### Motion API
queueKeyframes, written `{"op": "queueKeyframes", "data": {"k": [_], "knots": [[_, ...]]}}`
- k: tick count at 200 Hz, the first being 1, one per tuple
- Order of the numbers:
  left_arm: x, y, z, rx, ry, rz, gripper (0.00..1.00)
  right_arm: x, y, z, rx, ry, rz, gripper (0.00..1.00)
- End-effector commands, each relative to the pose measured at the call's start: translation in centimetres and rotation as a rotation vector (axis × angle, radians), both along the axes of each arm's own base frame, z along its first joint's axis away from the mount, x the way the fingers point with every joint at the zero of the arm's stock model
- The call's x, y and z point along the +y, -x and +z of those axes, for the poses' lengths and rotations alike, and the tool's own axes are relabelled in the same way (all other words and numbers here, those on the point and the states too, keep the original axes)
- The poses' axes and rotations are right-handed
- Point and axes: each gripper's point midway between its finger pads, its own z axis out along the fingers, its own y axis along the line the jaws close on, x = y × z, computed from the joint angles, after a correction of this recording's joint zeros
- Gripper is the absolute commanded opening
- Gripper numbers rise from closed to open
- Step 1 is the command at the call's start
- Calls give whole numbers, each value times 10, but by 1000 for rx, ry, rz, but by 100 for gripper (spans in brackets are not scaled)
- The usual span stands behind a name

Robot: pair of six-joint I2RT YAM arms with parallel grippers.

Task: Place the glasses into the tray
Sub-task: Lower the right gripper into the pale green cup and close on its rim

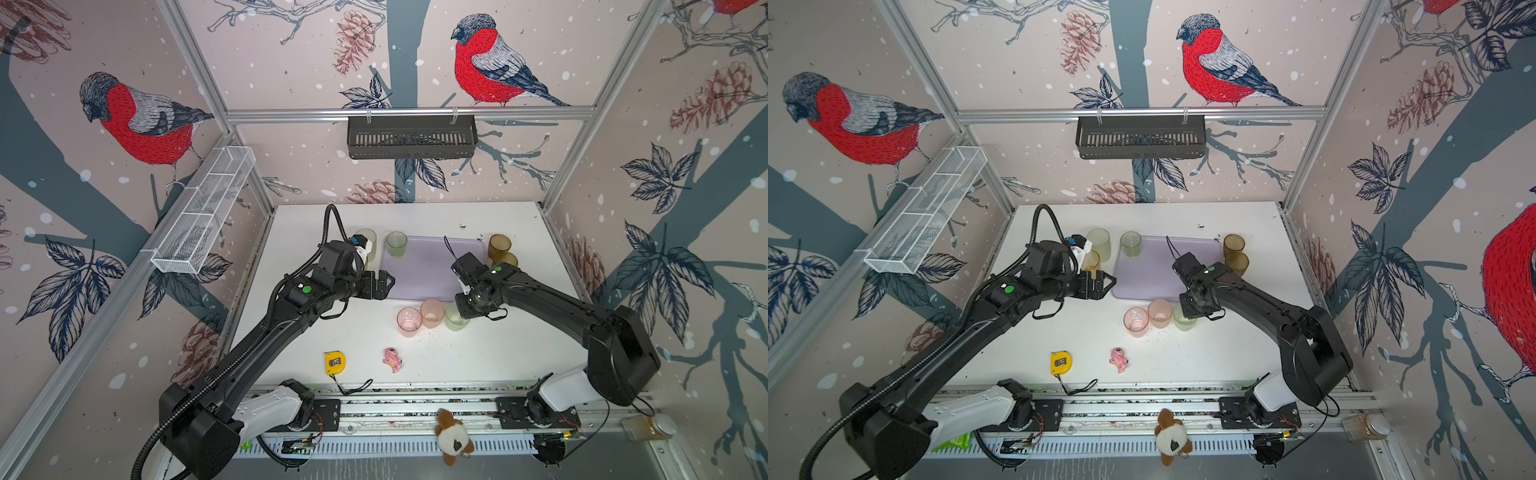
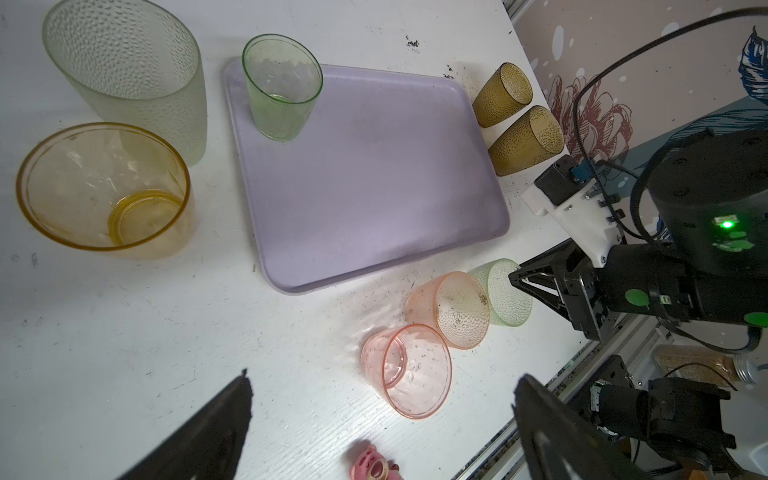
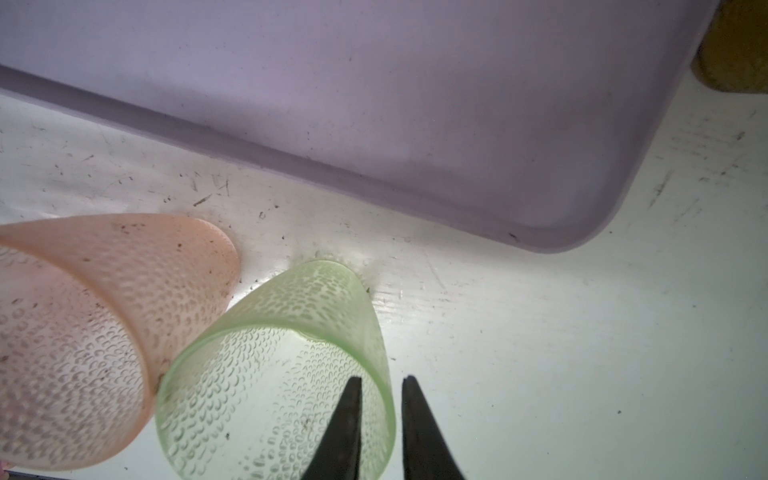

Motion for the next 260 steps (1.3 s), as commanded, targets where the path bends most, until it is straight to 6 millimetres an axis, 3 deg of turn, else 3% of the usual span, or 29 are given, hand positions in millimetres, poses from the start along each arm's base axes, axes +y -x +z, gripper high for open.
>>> {"op": "queueKeyframes", "data": {"k": [1,260], "knots": [[-3,-5,11,-43,25,-7,98,-2,-2,0,-12,12,11,20],[-1,-4,10,-56,25,2,98,-11,1,3,-33,30,-17,4]]}}
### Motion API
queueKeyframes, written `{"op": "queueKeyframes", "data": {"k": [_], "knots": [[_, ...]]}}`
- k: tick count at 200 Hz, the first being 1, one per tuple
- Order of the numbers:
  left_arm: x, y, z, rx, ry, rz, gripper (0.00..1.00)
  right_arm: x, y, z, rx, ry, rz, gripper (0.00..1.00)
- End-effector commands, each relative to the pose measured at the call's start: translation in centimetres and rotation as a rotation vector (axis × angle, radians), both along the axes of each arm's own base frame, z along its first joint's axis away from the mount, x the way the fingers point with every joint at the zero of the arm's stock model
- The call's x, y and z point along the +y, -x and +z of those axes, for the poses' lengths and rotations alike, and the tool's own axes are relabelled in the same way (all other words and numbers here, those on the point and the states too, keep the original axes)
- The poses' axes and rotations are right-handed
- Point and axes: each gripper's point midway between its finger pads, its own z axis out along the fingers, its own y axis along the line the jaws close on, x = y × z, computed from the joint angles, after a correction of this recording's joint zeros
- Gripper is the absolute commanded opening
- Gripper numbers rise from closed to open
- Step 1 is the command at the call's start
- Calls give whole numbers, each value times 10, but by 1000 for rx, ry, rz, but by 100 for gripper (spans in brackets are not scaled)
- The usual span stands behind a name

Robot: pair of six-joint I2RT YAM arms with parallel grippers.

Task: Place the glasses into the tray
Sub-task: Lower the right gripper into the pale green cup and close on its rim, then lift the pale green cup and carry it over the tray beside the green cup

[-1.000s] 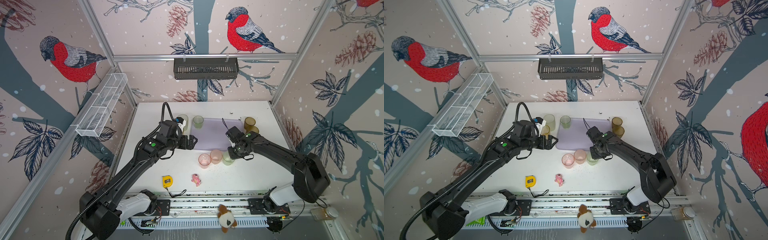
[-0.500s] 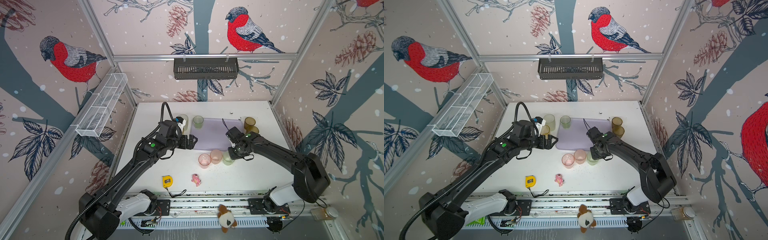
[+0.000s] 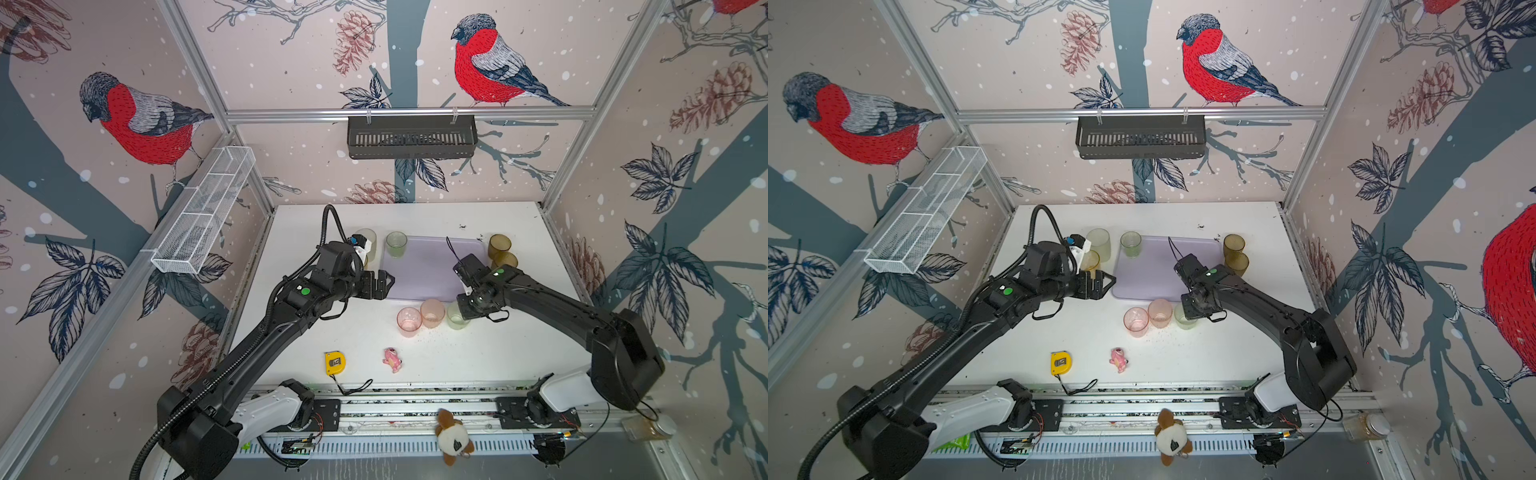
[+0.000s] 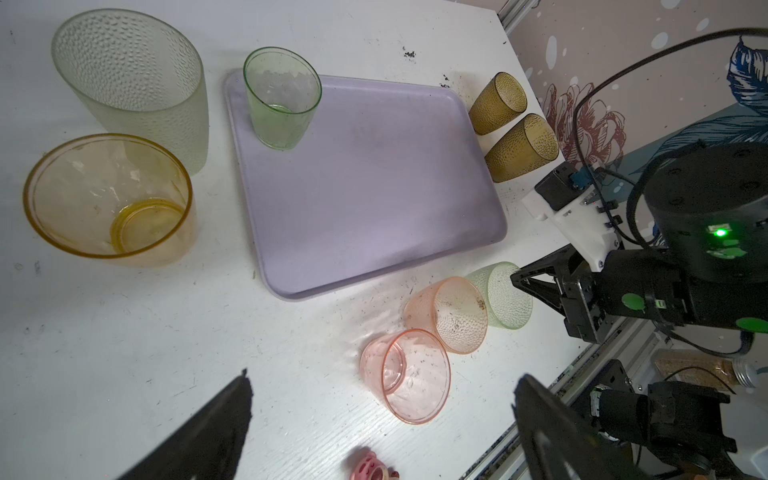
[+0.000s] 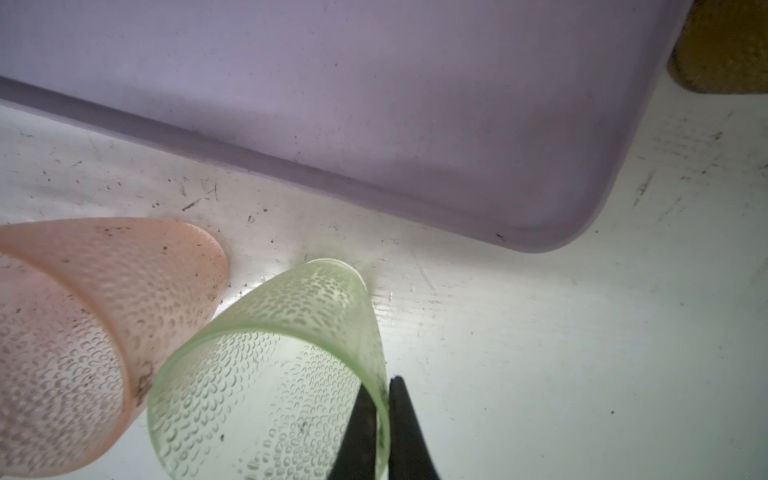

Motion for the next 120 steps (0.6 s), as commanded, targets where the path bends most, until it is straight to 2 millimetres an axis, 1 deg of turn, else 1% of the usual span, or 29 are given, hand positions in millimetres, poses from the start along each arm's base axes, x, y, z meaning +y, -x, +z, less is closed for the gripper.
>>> {"op": "queueKeyframes", "data": {"k": [1,78,113,115,117,120], "knots": [[-2,-3,7,-34,15,-2,98,-6,2,3,-3,24,-4,4],[-1,-3,10,-46,20,-4,98,-6,-1,21,-29,21,-3,2],[-1,-3,11,-52,21,-3,98,-7,-7,33,-48,32,2,1],[-1,-3,11,-52,20,-3,98,-7,-8,33,-50,32,2,1],[0,-2,4,-38,13,-3,98,-7,-8,34,-49,33,2,1],[0,-1,2,-34,9,-4,98,-6,-9,35,-51,33,4,1]]}}
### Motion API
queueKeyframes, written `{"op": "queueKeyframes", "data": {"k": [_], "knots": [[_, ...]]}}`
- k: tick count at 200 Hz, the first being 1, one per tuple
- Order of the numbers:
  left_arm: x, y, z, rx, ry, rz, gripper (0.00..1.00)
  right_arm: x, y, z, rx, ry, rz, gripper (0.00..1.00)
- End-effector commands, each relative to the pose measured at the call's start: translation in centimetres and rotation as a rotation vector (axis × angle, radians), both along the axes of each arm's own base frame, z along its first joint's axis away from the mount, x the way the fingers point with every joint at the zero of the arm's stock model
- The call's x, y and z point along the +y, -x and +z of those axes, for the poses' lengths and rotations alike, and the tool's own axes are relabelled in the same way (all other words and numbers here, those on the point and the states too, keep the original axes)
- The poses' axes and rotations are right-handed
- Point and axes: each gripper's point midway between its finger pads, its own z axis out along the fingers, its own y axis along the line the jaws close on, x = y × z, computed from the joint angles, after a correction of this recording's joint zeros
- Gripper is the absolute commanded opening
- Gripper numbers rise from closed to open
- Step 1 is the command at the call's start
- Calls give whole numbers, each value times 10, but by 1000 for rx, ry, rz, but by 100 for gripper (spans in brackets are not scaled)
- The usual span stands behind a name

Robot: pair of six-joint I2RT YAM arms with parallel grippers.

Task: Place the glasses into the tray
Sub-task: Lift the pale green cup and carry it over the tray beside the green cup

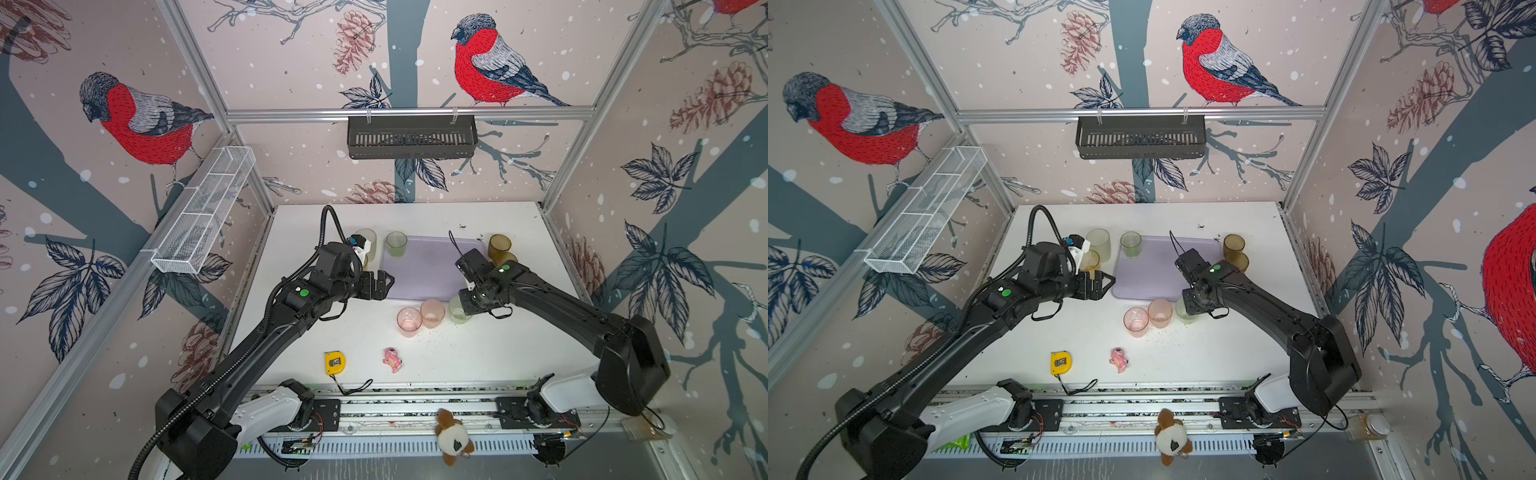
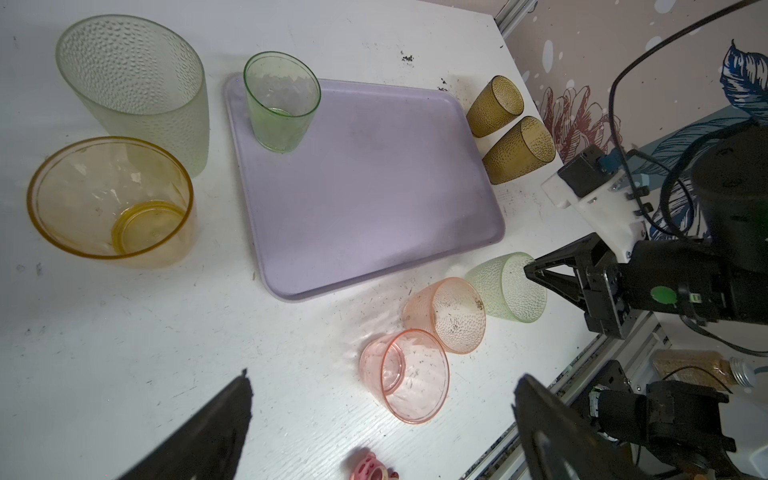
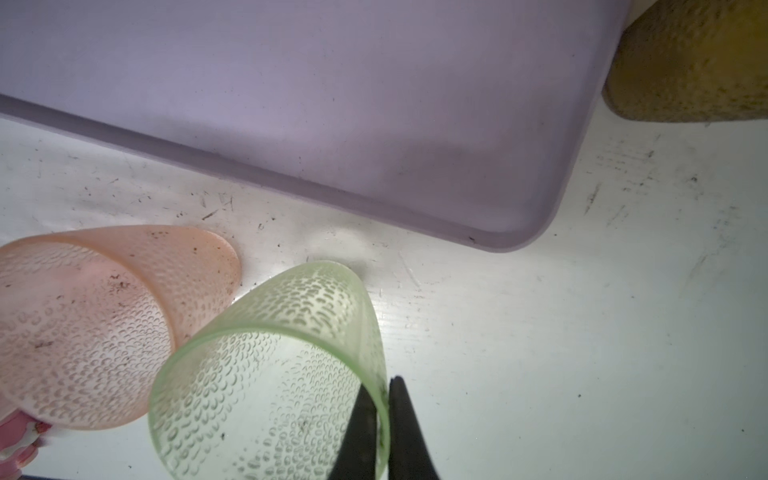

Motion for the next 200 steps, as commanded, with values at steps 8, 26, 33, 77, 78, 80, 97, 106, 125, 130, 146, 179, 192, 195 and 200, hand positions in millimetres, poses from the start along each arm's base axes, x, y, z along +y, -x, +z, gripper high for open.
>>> {"op": "queueKeyframes", "data": {"k": [8,26,33,77,78,80,97,106,125,130,146,179,192,195,200], "knots": [[0,-3,-1,-22,2,-1,98,-4,-5,11,-13,32,11,1],[0,-3,-1,-25,0,-2,98,-3,-11,16,-19,38,18,1],[0,-3,-1,-24,-1,0,98,-3,-13,18,-23,39,19,1],[3,-3,-3,-22,-12,9,98,0,-32,29,-35,48,26,1],[3,-3,-3,-22,-11,9,98,0,-33,29,-36,49,25,1],[3,-3,-3,-23,-11,8,98,0,-34,30,-37,48,25,1],[4,-2,-3,-21,-16,9,98,3,-44,35,-47,47,33,1],[4,-1,-4,-19,-22,8,98,5,-49,37,-50,48,36,1],[7,-1,-3,-21,-33,14,98,5,-61,43,-63,49,33,1],[7,-1,-3,-21,-36,16,98,5,-64,44,-65,48,32,1],[8,-1,-4,-18,-43,17,98,8,-75,50,-78,39,27,1],[9,-1,-7,-13,-52,18,98,14,-95,53,-87,39,30,1],[9,-1,-8,-9,-53,20,98,17,-101,54,-88,35,35,1],[9,-1,-8,-8,-53,18,98,17,-102,53,-86,36,35,1],[9,-1,-7,-9,-53,19,98,20,-104,53,-86,34,40,1]]}}
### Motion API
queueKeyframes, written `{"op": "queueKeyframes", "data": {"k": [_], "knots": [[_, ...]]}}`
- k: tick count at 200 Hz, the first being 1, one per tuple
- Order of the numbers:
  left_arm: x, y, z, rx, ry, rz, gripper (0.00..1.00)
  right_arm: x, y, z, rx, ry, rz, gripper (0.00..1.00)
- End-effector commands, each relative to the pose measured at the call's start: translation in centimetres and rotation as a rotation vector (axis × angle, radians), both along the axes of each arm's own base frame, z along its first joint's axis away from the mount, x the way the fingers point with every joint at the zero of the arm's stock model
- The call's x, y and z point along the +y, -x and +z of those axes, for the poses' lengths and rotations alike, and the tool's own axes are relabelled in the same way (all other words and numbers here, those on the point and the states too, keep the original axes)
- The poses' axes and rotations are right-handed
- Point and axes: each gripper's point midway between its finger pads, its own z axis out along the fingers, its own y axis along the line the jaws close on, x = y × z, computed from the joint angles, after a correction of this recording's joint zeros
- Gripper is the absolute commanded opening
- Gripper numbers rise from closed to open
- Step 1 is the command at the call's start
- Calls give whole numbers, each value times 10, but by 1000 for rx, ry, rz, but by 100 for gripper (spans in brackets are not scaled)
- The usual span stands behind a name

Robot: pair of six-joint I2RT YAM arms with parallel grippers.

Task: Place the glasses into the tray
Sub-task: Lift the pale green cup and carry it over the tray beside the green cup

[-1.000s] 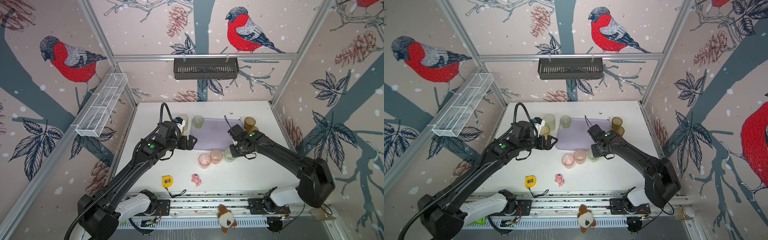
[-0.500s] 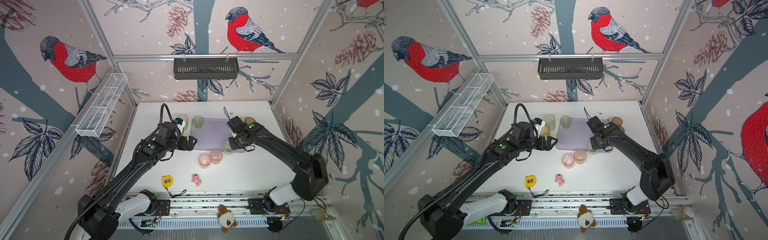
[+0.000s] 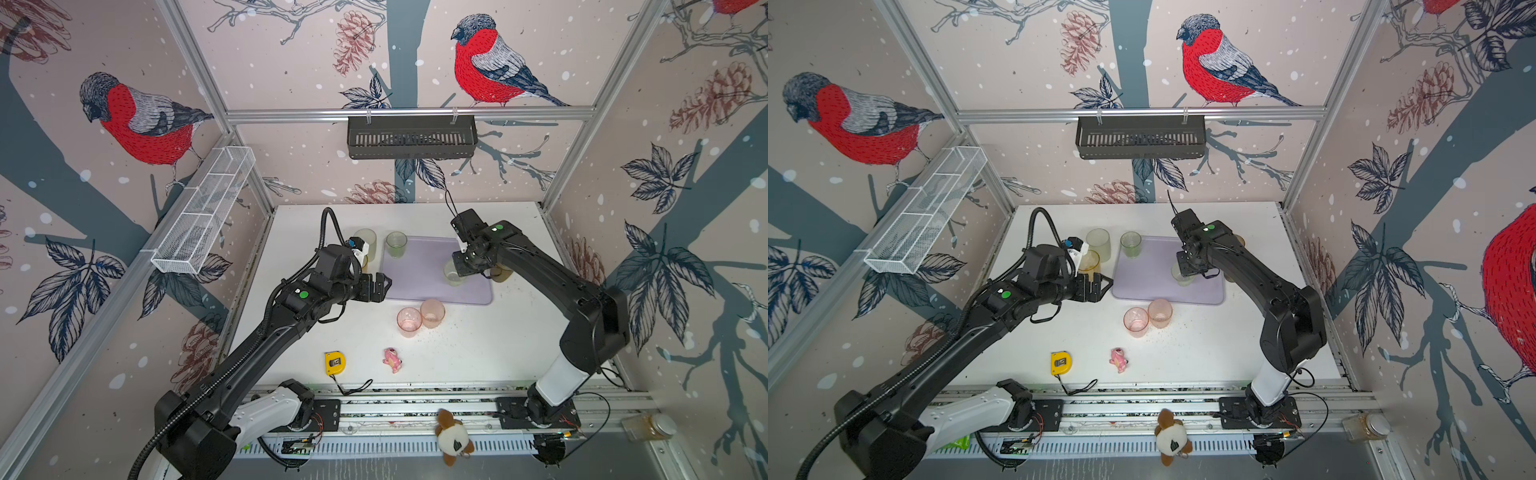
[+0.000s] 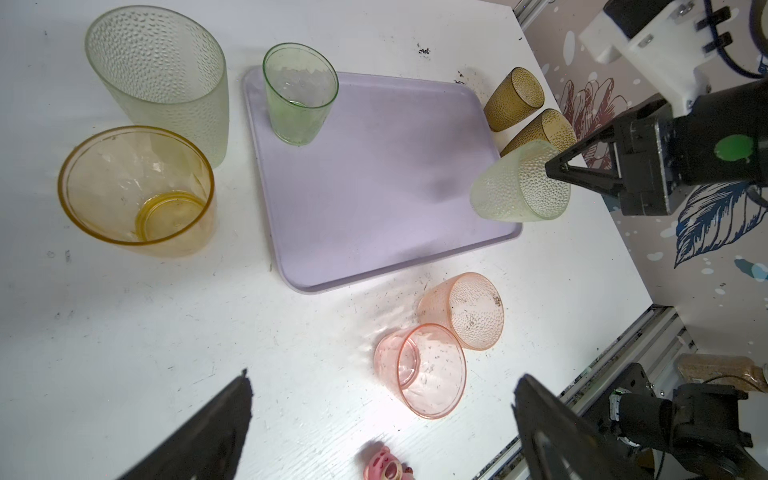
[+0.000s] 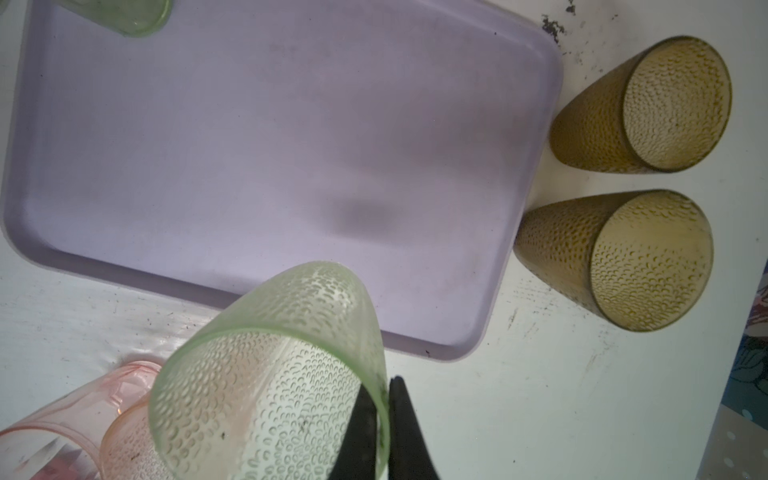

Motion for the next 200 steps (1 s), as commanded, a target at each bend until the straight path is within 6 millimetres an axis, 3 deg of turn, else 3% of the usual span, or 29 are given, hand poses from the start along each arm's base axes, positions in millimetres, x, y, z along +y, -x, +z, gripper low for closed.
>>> {"op": "queueKeyframes", "data": {"k": [1,200], "knots": [[2,-2,1,-11,-14,0,98,4,-7,1,4,6,23,1],[5,-4,-7,10,-37,21,98,55,-100,-11,-24,-57,45,1]]}}
